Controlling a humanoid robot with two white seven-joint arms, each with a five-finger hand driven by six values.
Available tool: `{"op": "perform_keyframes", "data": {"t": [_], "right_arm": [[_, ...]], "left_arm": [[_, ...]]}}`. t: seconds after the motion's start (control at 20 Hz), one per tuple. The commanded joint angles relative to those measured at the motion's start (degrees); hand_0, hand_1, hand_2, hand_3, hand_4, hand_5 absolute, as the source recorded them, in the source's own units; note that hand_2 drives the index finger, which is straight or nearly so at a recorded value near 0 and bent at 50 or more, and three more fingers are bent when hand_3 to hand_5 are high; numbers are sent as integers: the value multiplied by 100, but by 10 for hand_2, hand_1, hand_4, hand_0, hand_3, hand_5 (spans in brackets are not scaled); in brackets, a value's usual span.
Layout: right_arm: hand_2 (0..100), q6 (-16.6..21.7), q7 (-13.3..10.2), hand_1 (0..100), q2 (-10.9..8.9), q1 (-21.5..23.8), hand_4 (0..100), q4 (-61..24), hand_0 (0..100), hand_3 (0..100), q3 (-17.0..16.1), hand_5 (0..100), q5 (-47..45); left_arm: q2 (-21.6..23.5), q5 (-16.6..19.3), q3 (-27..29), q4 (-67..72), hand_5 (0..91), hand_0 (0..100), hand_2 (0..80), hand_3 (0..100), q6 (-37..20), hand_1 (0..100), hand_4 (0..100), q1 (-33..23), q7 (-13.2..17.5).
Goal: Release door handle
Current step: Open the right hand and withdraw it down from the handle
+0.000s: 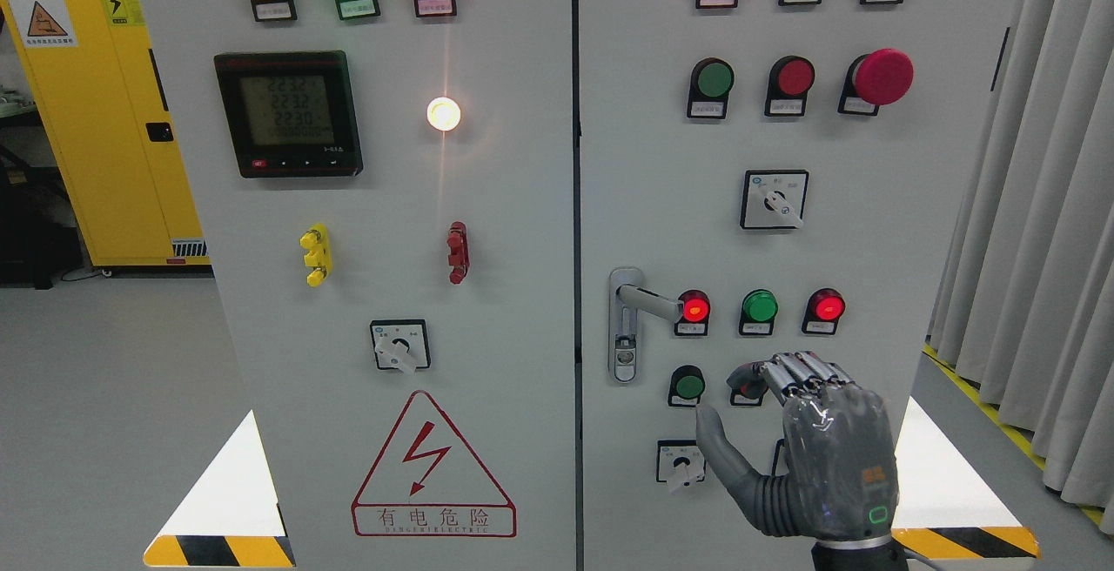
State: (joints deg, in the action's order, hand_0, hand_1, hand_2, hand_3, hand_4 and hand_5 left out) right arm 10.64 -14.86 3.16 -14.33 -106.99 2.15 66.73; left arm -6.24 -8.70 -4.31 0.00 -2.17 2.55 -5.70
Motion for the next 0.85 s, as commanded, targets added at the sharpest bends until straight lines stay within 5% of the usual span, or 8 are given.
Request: {"op": "perform_keyframes", "data": {"t": [0.0, 0.8], "right_arm": [[0, 26, -8, 407, -87, 45, 0, -147, 581, 0, -426, 0, -169], [0, 35, 1, 326, -35, 45, 0, -200, 588, 0, -329, 0, -178]], "left_arm": [[0, 0, 0, -70, 0, 120, 0, 0, -2, 556, 0, 0, -1], [0, 0, 0, -70, 0, 120, 0, 0, -2, 556, 0, 0, -1]]}}
